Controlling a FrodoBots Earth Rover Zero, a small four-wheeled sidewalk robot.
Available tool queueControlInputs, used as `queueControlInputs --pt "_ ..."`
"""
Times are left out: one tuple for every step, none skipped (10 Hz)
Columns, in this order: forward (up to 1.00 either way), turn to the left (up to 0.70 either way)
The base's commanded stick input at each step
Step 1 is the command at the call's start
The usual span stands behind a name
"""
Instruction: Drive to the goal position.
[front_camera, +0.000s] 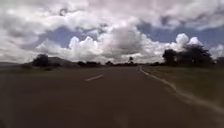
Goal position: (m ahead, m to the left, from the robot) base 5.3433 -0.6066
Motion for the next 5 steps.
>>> queueControlInputs --pt "1.00 -0.35" --pt "1.00 -0.36" --pt "1.00 0.00" --pt "1.00 0.00" --pt "1.00 0.00"
